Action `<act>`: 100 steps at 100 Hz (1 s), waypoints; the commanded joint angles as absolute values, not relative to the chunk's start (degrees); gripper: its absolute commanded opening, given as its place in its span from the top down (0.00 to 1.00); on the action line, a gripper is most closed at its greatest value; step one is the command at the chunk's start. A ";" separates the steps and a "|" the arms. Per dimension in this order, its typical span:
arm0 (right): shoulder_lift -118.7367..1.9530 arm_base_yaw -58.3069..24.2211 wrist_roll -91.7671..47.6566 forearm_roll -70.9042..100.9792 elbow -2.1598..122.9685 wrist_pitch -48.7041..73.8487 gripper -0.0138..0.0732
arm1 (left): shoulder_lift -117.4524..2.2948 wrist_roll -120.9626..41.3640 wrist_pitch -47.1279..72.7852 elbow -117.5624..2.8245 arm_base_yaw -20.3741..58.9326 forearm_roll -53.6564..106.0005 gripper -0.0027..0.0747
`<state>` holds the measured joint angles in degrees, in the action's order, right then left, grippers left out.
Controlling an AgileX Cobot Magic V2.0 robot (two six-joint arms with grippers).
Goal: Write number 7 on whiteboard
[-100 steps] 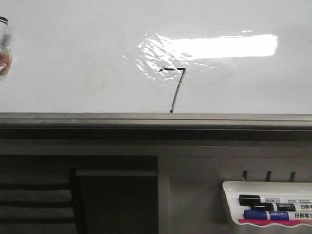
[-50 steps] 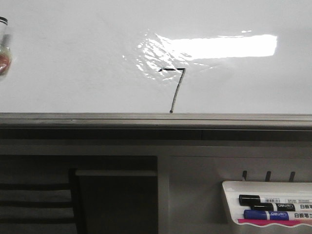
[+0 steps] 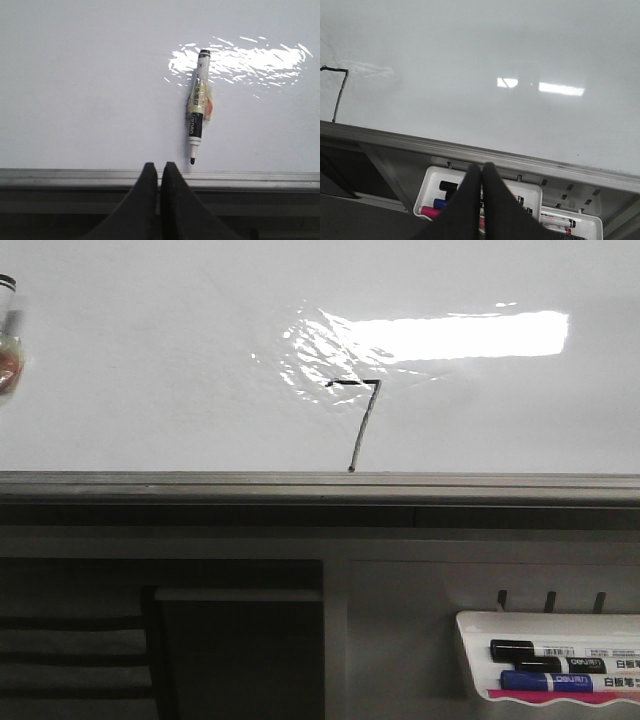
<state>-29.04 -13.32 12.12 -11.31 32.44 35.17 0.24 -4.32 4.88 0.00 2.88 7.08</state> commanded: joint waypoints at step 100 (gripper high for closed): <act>-25.38 -11.28 11.75 -11.75 30.13 28.58 0.92 | 1.93 -3.63 -0.87 1.94 2.77 5.94 0.99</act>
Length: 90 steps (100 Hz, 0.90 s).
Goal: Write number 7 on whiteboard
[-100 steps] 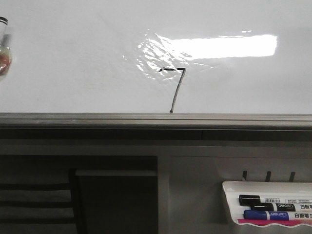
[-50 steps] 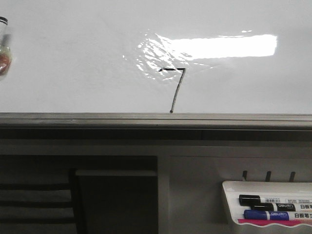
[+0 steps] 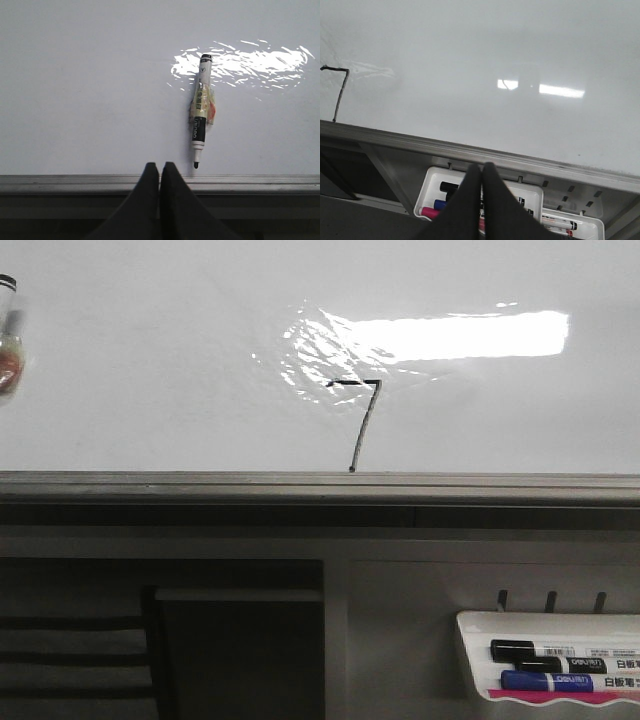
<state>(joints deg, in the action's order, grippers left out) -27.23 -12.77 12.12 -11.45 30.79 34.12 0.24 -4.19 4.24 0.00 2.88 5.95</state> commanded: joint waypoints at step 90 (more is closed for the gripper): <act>1.78 0.95 11.75 -9.41 -2.27 1.83 0.92 | 1.93 -3.63 -0.87 1.94 2.77 5.94 0.99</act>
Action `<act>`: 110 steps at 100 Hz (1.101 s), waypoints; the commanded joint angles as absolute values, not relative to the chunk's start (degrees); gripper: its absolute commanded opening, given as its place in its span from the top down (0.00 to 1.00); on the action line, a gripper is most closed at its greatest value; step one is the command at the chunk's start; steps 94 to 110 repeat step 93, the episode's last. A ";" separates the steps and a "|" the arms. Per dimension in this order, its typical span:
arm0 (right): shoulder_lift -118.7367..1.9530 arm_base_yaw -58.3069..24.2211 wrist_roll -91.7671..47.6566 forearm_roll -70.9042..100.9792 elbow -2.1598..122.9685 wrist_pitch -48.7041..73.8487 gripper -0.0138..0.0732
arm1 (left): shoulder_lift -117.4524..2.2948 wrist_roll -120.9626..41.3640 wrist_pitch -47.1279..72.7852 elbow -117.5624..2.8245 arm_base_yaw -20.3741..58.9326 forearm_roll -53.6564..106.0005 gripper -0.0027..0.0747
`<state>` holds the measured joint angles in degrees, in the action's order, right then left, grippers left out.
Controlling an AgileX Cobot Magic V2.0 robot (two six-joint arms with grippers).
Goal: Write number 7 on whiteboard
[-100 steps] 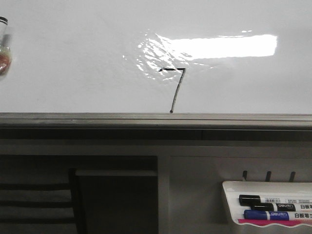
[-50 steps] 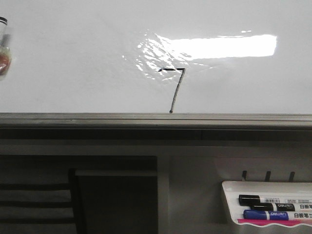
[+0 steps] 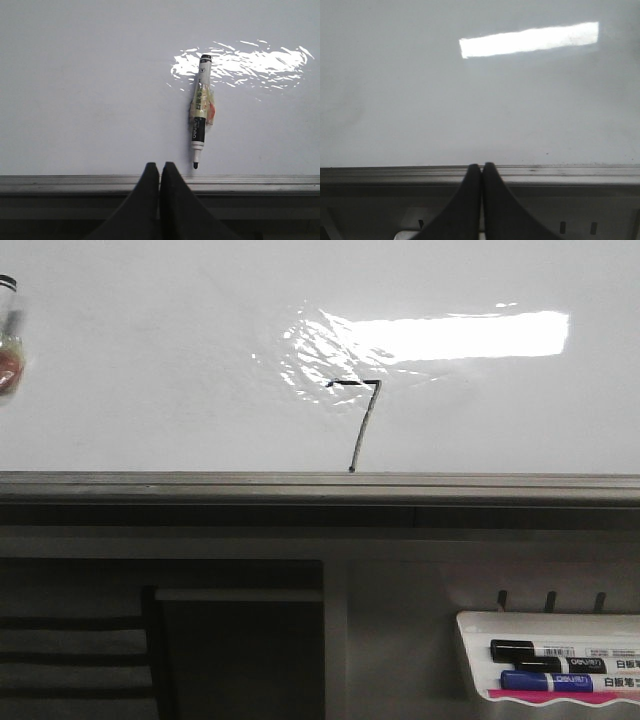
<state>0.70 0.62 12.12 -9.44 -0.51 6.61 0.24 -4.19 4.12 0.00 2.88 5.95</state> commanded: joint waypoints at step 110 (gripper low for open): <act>1.78 0.95 8.42 -7.74 -2.27 1.03 0.92 | 1.93 -3.63 -0.87 1.94 2.77 5.94 0.99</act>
